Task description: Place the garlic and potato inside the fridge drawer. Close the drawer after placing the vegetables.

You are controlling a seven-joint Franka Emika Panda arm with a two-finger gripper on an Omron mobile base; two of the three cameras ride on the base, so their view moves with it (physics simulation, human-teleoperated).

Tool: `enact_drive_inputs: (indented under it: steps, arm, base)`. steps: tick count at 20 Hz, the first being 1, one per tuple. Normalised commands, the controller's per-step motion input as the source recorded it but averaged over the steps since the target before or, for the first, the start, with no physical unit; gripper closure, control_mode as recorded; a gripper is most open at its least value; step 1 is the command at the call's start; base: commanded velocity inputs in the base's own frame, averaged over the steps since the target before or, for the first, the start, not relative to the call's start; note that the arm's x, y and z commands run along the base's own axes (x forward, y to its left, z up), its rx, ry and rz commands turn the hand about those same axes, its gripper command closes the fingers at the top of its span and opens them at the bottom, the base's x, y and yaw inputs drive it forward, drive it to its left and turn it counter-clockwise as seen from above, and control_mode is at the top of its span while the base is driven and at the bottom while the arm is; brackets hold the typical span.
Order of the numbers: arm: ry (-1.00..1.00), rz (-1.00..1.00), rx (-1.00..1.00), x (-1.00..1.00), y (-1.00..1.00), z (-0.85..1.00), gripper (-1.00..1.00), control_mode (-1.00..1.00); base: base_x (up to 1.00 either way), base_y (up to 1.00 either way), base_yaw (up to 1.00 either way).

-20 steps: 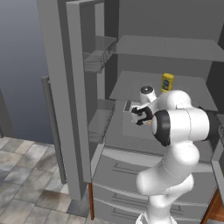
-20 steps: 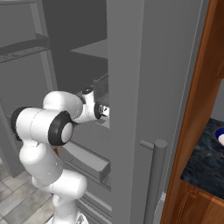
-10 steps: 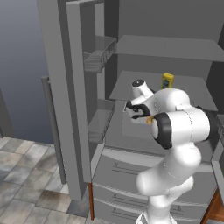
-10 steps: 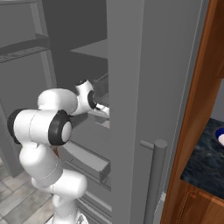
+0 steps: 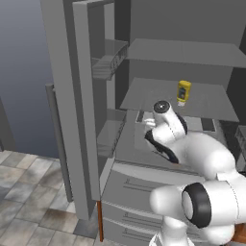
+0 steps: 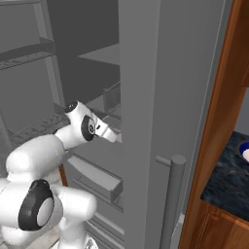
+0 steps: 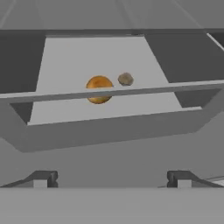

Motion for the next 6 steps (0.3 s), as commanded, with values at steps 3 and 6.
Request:
enact_drive_inputs:
  steps: [3, 6]
  arm:
    - [-0.12, -0.02, 0.0, -0.98, 0.1, 0.62, -1.0, -1.0]
    - [-0.05, -0.06, 0.0, -0.85, 0.17, 0.66, -1.0, -1.0]
  base:
    - [0.0, 0.0, 0.0]
    - [0.0, 0.0, 0.0]
